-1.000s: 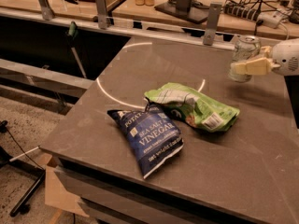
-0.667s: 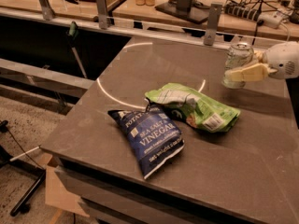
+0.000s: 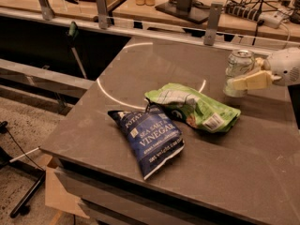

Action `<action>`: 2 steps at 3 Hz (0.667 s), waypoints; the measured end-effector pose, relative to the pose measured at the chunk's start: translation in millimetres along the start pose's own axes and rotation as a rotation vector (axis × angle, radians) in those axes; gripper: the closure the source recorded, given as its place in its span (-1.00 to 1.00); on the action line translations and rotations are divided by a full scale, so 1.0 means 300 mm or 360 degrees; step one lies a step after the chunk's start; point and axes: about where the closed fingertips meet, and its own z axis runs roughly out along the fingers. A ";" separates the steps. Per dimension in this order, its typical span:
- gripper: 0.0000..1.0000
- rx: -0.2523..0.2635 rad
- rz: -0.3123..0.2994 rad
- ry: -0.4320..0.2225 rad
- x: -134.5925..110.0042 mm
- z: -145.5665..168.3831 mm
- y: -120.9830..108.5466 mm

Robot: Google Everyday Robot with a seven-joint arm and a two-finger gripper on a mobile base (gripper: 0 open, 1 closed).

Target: Move 7up can near green rice chip bag

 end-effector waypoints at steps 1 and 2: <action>1.00 0.0022 0.0002 -0.0039 0.026 0.010 0.025; 0.62 0.0064 -0.0038 -0.0117 0.052 0.012 0.025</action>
Offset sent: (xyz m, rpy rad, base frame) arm -0.0151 -0.0103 -0.0220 0.0955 -0.1204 -0.0678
